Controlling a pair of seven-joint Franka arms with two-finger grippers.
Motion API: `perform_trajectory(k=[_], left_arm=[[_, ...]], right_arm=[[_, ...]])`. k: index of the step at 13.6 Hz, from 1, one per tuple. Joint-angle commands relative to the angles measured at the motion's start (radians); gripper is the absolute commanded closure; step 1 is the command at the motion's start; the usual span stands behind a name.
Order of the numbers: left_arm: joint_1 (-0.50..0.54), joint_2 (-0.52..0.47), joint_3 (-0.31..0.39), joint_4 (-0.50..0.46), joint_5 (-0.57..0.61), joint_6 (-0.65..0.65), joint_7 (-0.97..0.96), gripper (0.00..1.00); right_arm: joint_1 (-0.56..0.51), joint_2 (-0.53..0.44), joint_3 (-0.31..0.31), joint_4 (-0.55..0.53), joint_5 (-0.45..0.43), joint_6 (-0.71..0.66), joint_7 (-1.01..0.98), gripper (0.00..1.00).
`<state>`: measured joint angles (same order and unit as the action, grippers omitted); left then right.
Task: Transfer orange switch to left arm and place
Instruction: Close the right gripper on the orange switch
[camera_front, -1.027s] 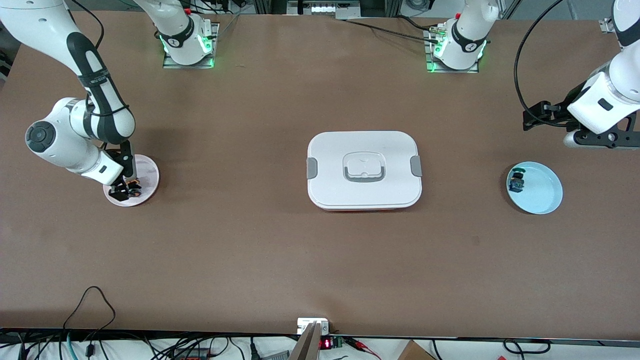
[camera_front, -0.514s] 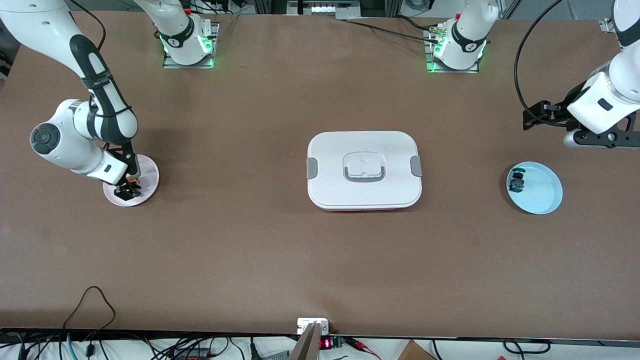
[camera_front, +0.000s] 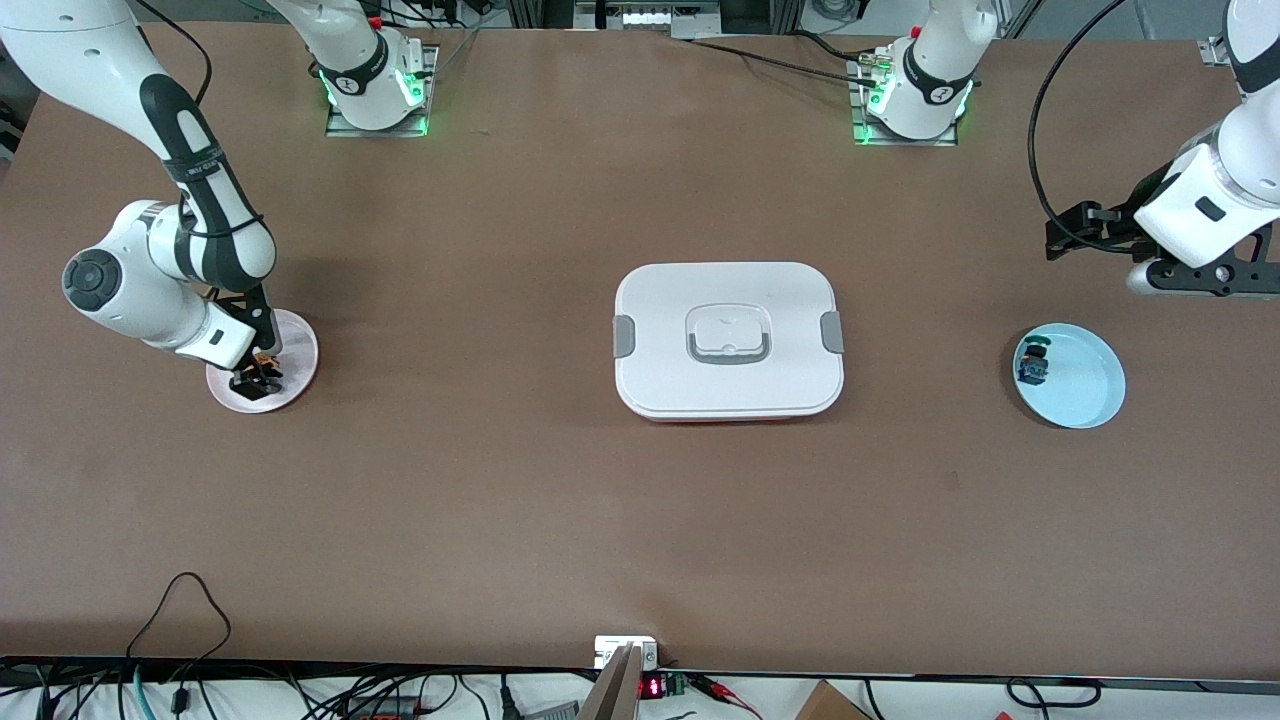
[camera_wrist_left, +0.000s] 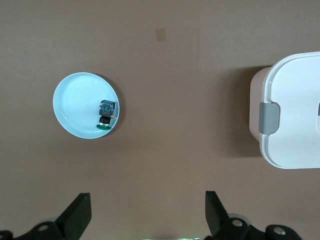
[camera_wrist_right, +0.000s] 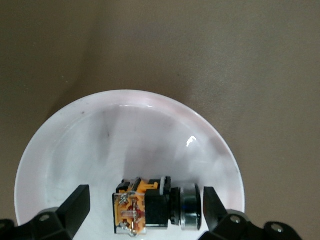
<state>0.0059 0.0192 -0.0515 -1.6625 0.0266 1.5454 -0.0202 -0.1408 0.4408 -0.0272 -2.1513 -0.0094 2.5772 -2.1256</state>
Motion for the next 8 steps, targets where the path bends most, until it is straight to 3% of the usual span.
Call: perform_trajectory(k=[1,8], left_arm=[[0.000,-0.002,0.002,0.018,-0.017,-0.022,-0.006,0.00],[0.000,-0.002,0.002,0.018,-0.017,-0.022,-0.003,0.00]], right_arm=[[-0.019,0.033,0.001,0.004,0.017,0.080,-0.102,0.00],[-0.032,0.033,0.001,0.004,0.022,0.080,-0.102,0.00]])
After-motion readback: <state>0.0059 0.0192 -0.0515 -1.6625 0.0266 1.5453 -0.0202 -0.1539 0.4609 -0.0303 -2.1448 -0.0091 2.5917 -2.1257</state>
